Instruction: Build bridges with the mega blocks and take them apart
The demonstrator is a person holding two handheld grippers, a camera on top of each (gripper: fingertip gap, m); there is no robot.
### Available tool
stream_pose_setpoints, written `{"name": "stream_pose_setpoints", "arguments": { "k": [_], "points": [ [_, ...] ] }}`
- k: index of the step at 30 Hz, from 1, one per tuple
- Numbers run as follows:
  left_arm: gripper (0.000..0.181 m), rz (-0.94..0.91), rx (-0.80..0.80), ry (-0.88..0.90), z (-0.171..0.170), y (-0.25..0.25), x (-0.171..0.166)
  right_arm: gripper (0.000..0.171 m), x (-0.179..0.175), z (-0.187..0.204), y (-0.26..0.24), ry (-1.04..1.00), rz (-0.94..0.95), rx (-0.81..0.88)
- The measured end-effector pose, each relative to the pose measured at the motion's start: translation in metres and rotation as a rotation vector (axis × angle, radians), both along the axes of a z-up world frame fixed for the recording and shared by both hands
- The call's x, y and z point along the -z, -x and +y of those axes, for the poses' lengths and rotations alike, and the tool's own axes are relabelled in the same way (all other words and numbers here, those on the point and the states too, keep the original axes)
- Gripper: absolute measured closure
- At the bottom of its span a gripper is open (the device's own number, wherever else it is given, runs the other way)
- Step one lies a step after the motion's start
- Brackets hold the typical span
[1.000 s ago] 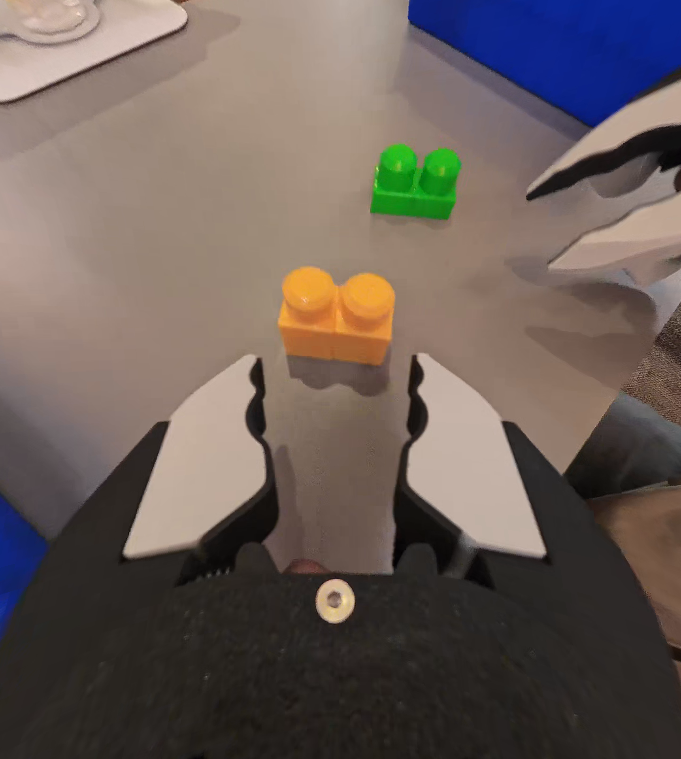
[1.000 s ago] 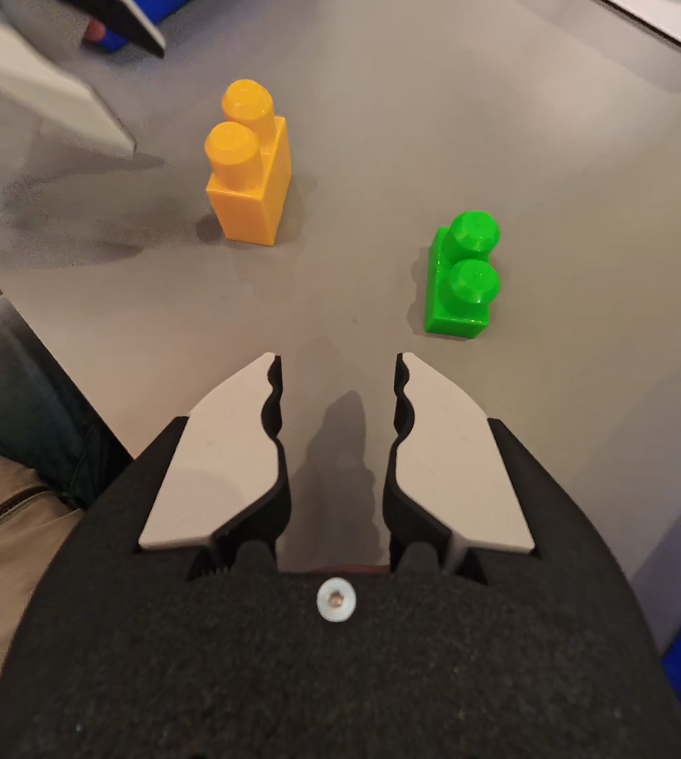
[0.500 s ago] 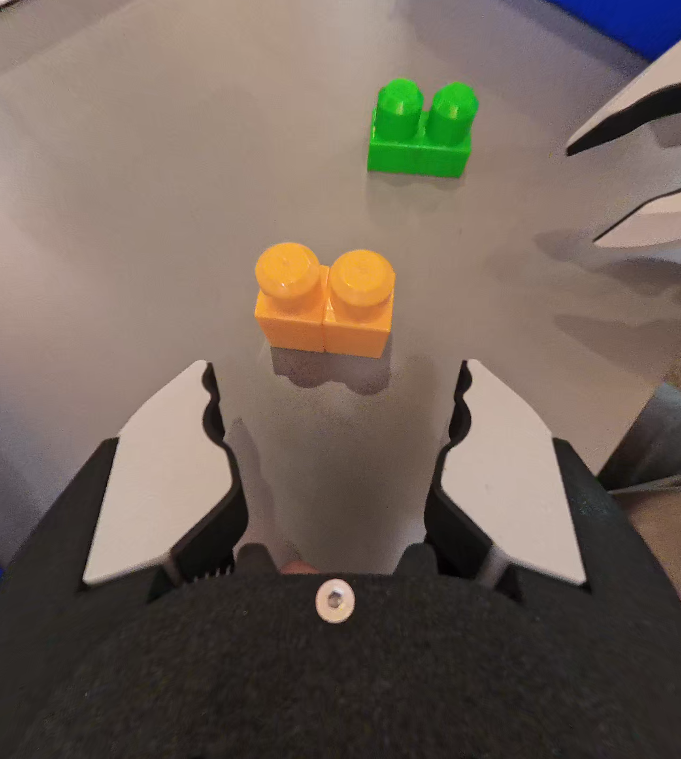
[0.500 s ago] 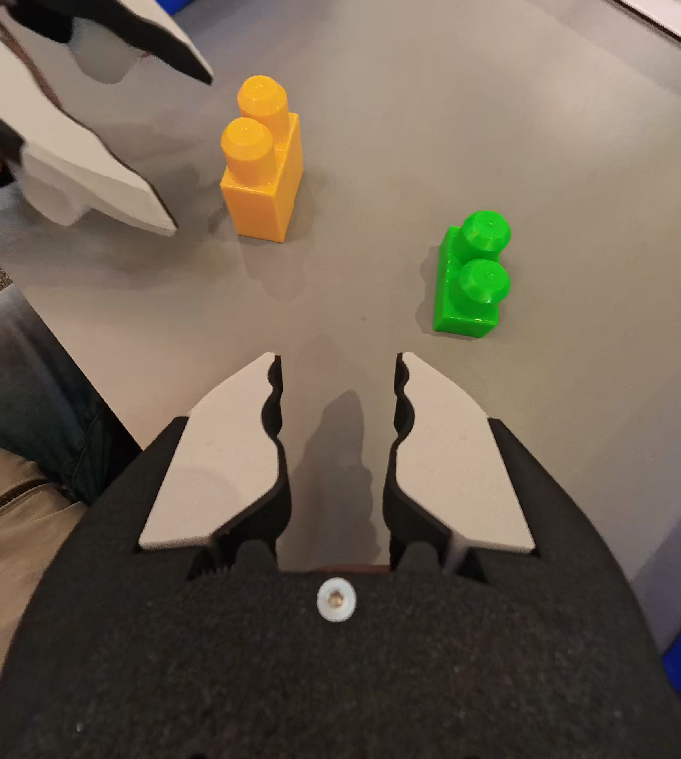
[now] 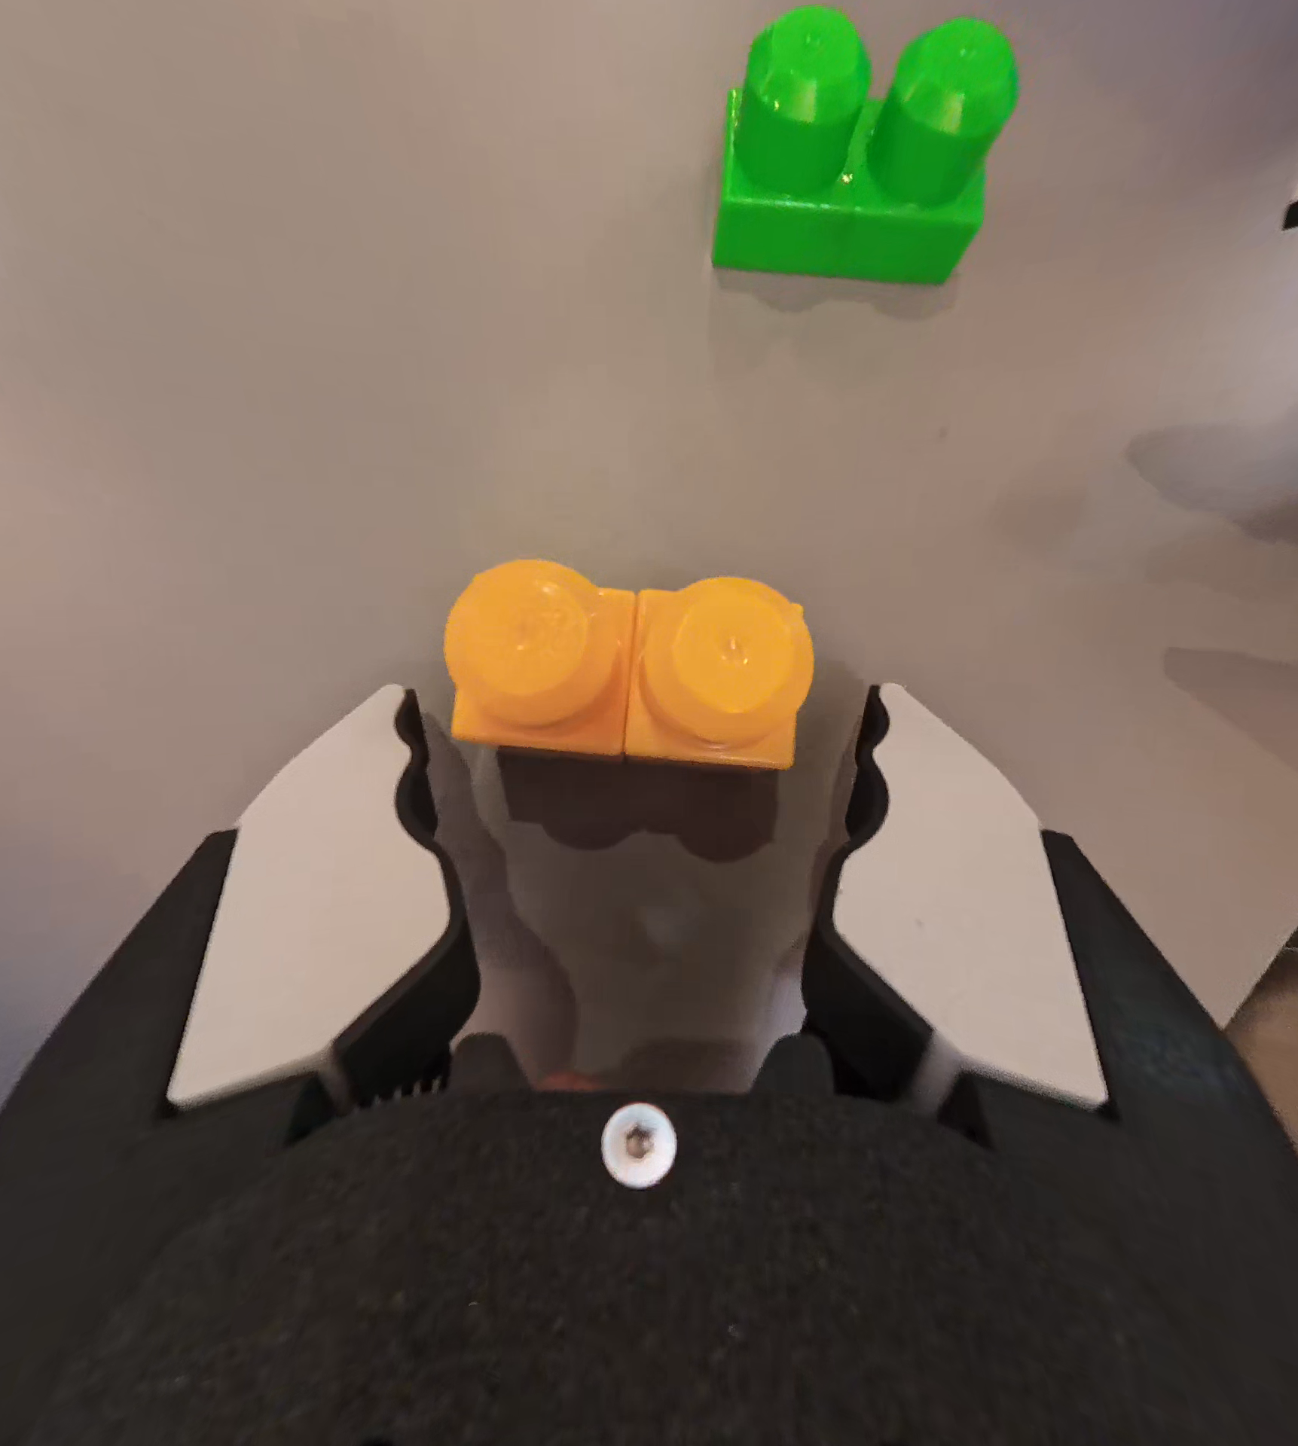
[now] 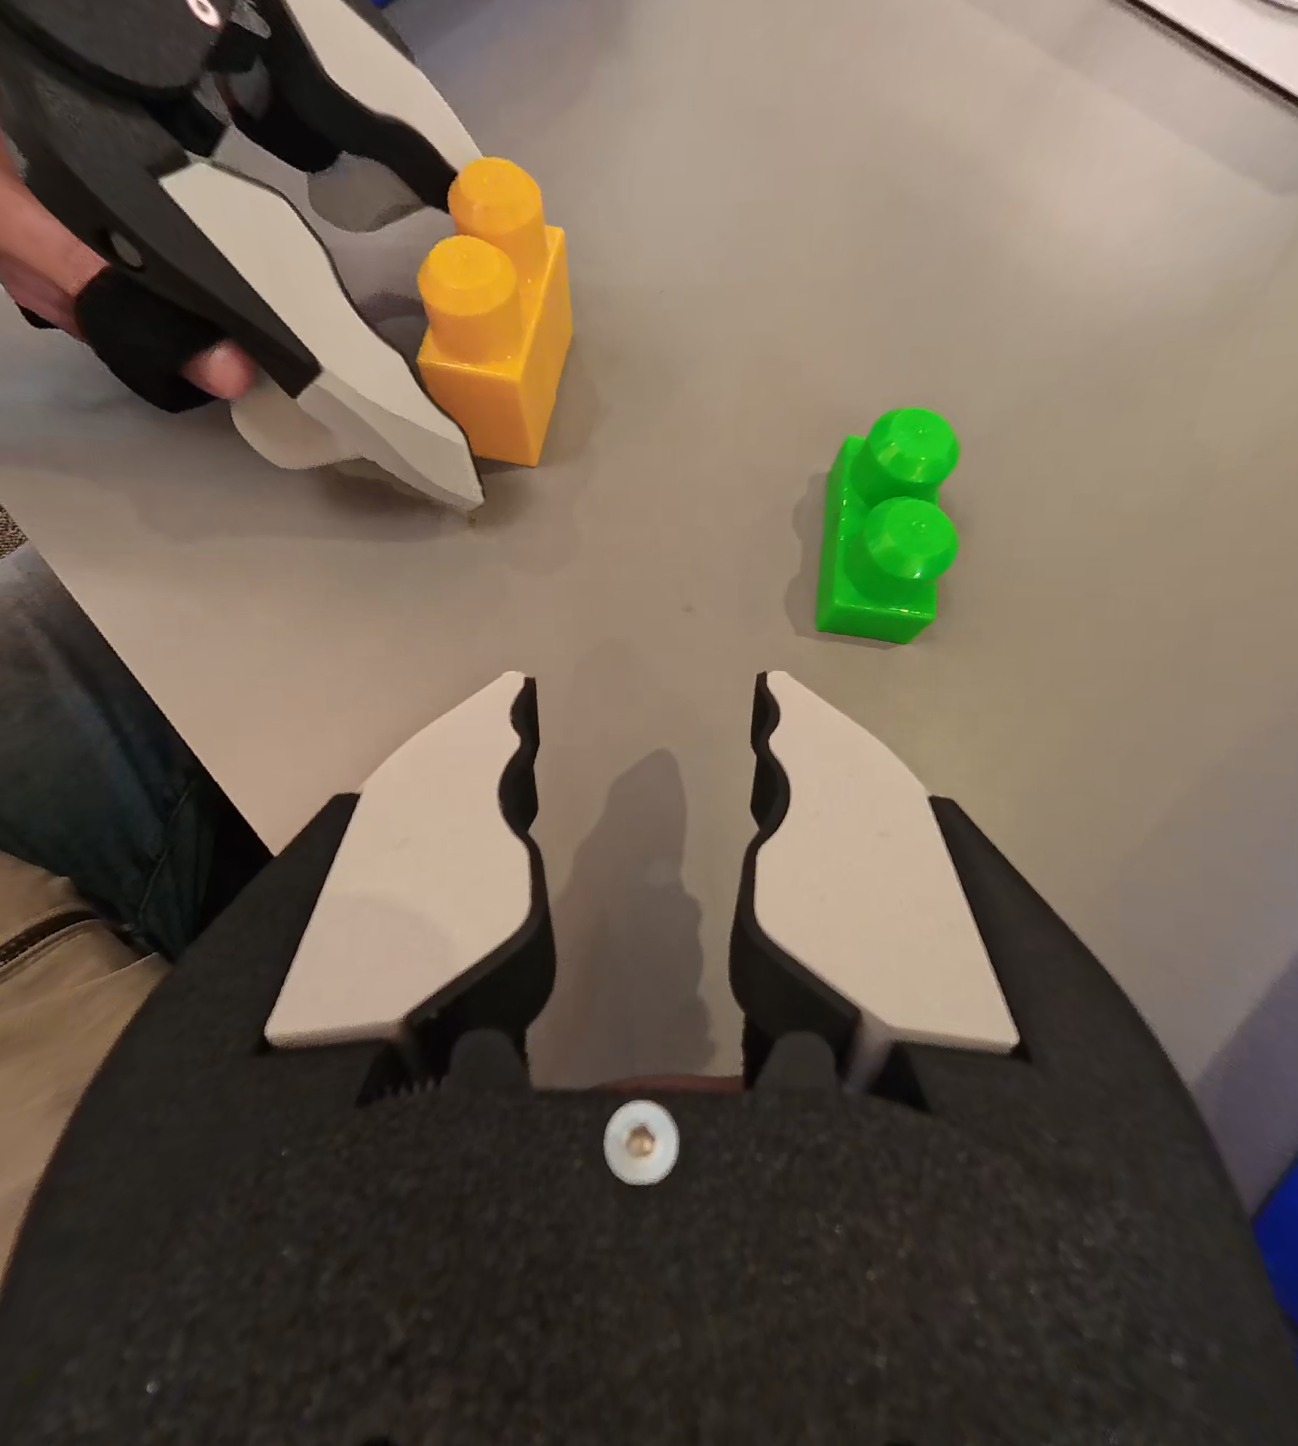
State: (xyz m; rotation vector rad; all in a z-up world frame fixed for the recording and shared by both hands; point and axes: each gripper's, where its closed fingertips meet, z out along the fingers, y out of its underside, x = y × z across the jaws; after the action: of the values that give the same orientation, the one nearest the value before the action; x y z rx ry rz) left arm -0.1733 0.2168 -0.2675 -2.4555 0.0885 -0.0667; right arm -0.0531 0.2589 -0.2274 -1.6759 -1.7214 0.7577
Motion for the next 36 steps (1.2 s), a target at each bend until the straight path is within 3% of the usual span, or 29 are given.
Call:
{"name": "stream_pose_setpoints", "arguments": {
  "k": [36],
  "points": [
    [0.092,0.024,0.059,-0.005,0.011,0.003,0.006,0.119,-0.003,0.002,-0.002,0.0,0.006,0.005]
  ]
}}
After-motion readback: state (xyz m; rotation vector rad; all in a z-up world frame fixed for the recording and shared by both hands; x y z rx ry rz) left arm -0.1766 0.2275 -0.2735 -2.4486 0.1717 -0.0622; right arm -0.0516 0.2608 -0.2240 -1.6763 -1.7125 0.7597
